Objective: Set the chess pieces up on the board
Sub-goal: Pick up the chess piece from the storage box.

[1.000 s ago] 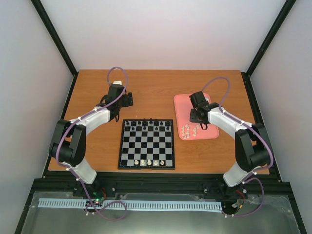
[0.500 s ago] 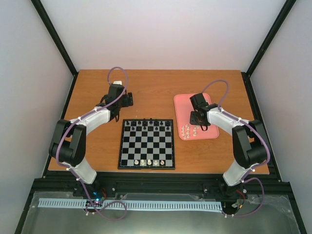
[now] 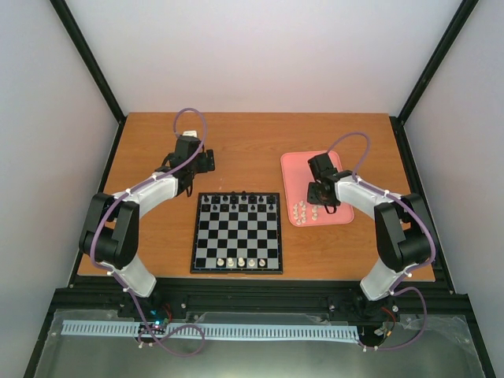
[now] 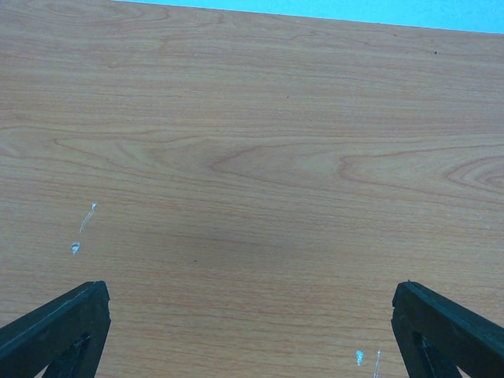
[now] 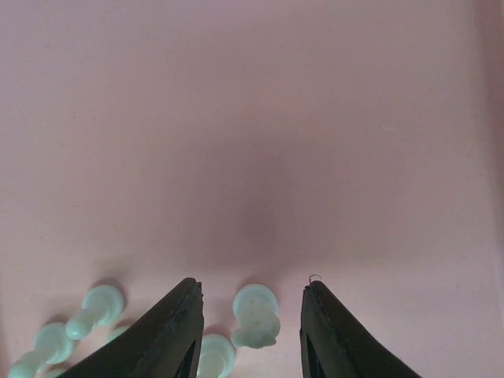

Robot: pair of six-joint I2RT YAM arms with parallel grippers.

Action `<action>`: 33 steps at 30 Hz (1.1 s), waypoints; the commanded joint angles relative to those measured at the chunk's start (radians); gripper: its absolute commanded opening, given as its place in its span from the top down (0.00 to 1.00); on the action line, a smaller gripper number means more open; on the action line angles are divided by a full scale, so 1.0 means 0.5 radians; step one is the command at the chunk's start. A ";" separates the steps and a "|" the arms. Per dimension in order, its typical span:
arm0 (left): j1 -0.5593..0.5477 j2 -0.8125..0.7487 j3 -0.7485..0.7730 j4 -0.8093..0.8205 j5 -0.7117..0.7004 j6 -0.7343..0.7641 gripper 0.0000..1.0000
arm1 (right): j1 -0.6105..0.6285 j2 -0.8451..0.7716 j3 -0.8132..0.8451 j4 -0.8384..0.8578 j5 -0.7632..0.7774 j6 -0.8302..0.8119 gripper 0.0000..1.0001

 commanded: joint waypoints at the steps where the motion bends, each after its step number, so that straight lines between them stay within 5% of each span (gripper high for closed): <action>1: -0.003 0.029 0.062 -0.017 -0.015 0.038 0.00 | -0.020 -0.036 -0.042 0.008 0.007 0.012 0.59; 22: -0.004 0.029 0.050 -0.018 -0.033 0.041 0.00 | -0.033 0.070 -0.053 0.073 0.024 0.001 0.59; 33: -0.006 0.032 0.052 -0.013 -0.040 0.044 0.00 | -0.057 0.102 -0.045 0.087 -0.013 -0.020 0.74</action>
